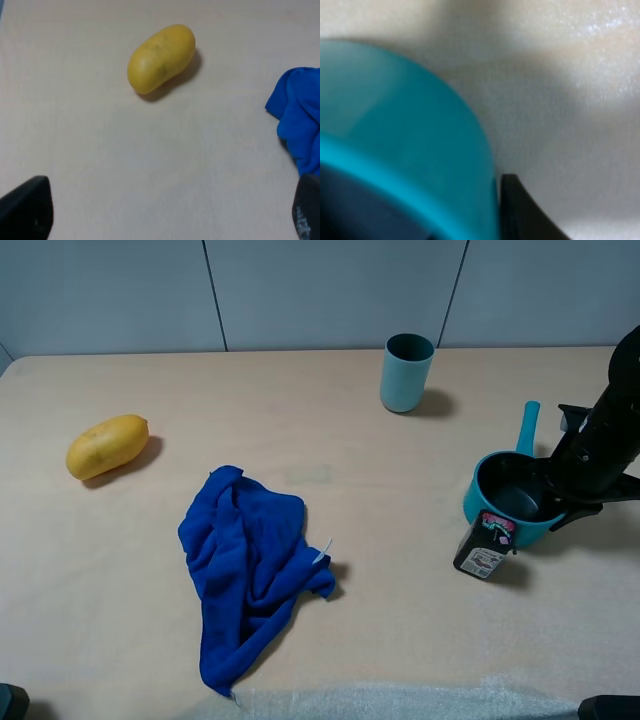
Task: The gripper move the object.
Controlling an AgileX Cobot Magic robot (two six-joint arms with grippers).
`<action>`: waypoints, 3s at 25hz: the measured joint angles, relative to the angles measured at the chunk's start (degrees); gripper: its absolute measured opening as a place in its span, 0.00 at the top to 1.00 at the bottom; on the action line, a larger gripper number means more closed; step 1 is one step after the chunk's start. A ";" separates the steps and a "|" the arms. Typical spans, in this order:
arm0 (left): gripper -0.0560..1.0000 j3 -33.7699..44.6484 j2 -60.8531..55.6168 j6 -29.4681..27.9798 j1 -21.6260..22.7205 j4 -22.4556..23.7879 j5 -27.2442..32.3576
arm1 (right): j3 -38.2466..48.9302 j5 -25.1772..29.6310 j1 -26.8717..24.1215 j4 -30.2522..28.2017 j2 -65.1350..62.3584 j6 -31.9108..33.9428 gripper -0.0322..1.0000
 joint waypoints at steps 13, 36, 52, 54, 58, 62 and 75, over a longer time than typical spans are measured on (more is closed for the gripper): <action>0.03 0.00 0.00 0.00 0.00 0.00 0.00 | 0.00 0.01 -0.01 0.02 -0.66 0.04 0.96; 0.03 0.00 0.00 0.00 0.00 0.00 0.00 | -0.07 8.39 -0.01 0.02 -15.60 0.71 0.96; 0.03 0.00 0.00 0.00 0.00 0.10 0.00 | -12.14 24.69 -0.01 1.25 -18.25 0.16 0.96; 0.03 0.00 0.00 0.05 0.00 0.10 0.00 | -13.84 26.54 -0.01 2.26 -18.25 -0.50 0.96; 0.03 0.00 0.00 0.05 0.00 0.10 0.00 | -16.91 29.57 0.04 4.40 -18.25 -2.86 0.96; 0.03 0.00 0.00 0.05 0.00 0.10 0.00 | -18.53 31.25 0.10 6.64 -18.25 -4.28 0.96; 0.03 0.00 0.00 0.05 0.00 0.10 0.00 | -23.48 32.30 11.90 6.37 -19.53 -0.50 0.96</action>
